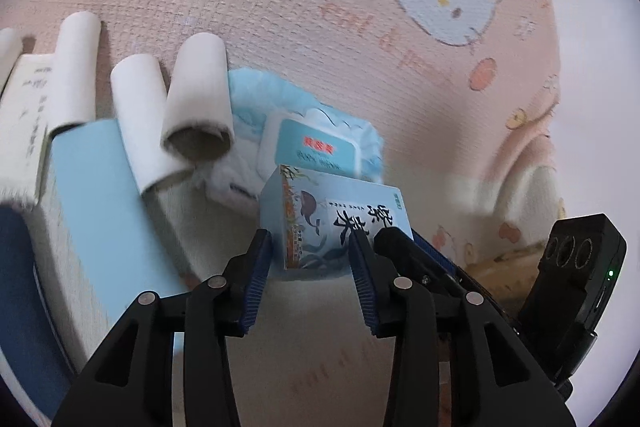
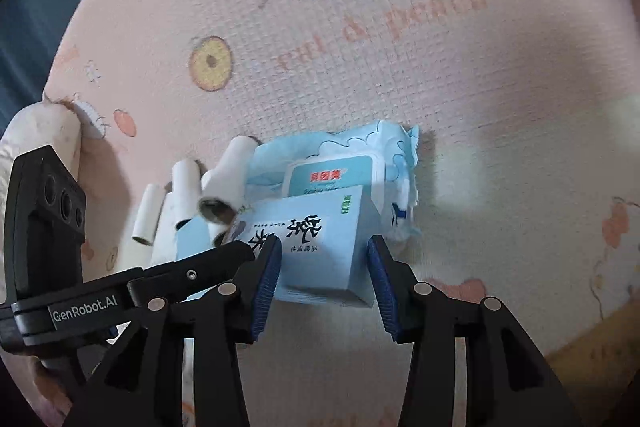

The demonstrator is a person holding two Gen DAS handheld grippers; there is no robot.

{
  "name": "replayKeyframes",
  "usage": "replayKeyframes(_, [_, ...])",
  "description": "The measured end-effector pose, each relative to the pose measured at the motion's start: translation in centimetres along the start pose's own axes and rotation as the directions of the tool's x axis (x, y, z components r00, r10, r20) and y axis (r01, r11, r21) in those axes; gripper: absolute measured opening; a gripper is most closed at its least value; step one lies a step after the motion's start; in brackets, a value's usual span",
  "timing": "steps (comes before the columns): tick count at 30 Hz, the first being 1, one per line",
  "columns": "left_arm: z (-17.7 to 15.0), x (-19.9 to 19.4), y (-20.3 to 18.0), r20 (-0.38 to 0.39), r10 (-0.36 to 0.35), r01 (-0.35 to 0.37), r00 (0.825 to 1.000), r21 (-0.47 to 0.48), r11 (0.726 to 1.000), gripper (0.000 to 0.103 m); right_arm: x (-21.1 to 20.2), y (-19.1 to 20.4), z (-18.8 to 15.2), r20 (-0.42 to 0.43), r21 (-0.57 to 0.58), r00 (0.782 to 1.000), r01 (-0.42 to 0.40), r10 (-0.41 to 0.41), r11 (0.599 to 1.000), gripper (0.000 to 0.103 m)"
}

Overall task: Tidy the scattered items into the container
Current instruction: 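Lift the tea box with the right gripper and carry it to the cardboard box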

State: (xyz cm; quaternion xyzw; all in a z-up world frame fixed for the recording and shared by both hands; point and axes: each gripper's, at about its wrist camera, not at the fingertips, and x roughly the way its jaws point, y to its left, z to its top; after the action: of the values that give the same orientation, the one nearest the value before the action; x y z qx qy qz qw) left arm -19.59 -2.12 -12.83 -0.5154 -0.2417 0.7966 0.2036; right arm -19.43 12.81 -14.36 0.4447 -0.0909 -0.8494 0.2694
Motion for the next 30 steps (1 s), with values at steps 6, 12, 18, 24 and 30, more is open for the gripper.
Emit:
replayKeyframes(6, [-4.1,-3.5,-1.1,-0.019,-0.003,0.004,1.000,0.042,0.999,0.043,-3.9,1.3,-3.4,0.005,0.003,1.000,0.005,-0.005,1.000,0.043])
replayKeyframes(12, [-9.0,-5.5,-2.5,-0.063,0.018,-0.008,0.998,0.148,0.989,0.043,-6.7,2.2,-9.7,-0.068,0.021,0.994,0.082,-0.081,0.996,0.043])
replayKeyframes(18, [-13.7,-5.3,-4.1,-0.093,0.091,-0.060,0.992,0.293,0.954,0.043,-7.7,2.1,-14.9,-0.141,0.025,0.982,0.127,-0.123,0.992,0.042])
replayKeyframes(24, [-16.2,-3.7,-2.9,-0.171,0.061,-0.013,0.983,0.271,0.963,0.043,-8.0,0.0,-17.3,-0.154,0.058,0.981,0.125,-0.115,0.990,0.042])
replayKeyframes(30, [-17.5,-2.3,-3.0,-0.181,0.134,-0.073,0.974,0.307,0.949,0.043,-8.0,-0.4,-18.2,-0.149,0.034,0.982,0.125,-0.118,0.992,0.042])
